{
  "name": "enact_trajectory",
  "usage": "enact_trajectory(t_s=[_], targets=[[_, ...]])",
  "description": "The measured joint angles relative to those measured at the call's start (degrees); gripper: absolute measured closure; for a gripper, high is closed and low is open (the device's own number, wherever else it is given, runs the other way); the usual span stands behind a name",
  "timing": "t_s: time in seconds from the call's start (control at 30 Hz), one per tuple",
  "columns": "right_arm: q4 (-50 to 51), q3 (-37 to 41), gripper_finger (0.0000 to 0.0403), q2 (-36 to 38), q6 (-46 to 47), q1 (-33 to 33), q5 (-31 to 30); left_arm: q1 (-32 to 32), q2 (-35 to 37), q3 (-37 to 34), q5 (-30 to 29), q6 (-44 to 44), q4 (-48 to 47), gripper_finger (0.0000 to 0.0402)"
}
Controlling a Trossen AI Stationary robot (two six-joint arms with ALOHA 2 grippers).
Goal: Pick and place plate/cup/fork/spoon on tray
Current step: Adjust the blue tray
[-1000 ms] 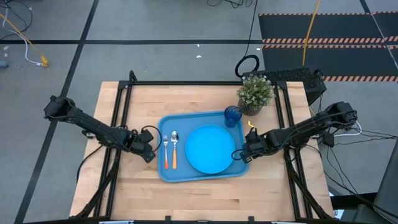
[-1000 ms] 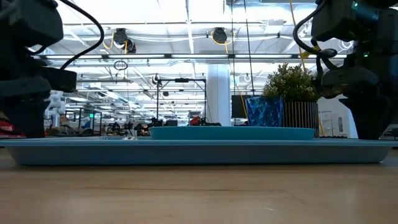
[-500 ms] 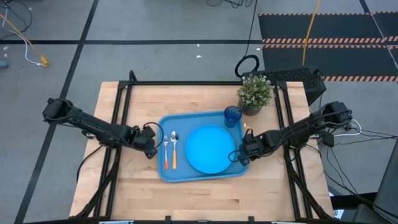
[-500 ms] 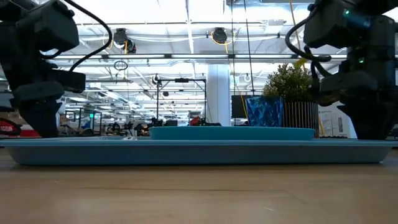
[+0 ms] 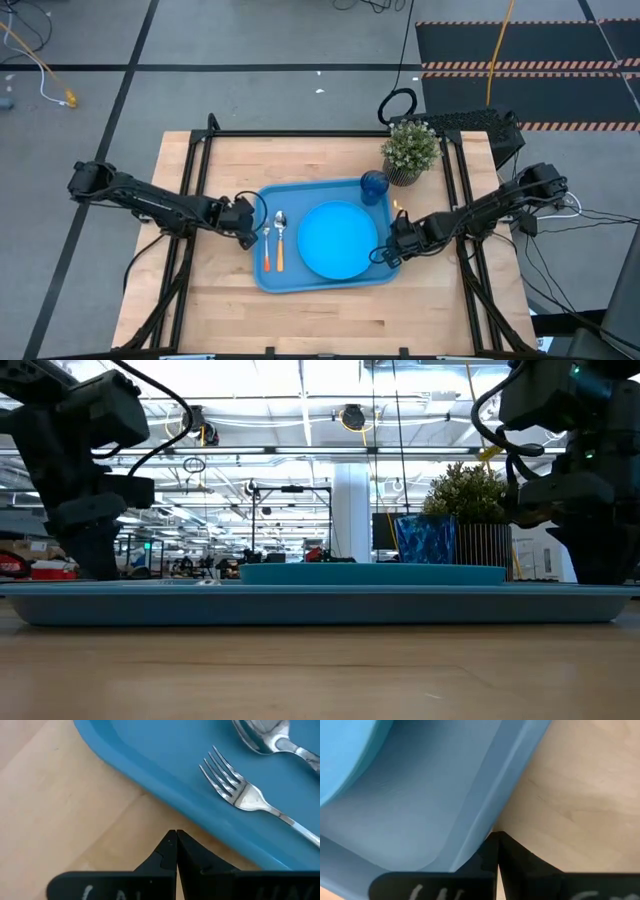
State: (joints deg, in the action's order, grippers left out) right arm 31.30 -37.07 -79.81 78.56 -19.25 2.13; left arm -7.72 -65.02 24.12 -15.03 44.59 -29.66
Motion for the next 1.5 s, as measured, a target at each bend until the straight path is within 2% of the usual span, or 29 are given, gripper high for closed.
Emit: enact_trajectory(t_s=[0.4, 0.77, 1.5], targets=[[-2.47, 0.10, 0.0403, -0.04, 0.22, -0.49, 1.40, 2.17, -7.28, 0.25, 1.05, -3.64, 5.54, 0.0401], [-3.30, 0.09, 0.0403, -0.04, 1.73, -1.99, 1.29, 4.78, -7.01, 0.48, 2.85, -6.59, 5.63, 0.0401], [-3.84, 0.08, 0.0403, -0.02, 1.77, -2.29, 1.56, 7.01, -7.25, 0.33, 1.87, -8.24, 7.85, 0.0401]])
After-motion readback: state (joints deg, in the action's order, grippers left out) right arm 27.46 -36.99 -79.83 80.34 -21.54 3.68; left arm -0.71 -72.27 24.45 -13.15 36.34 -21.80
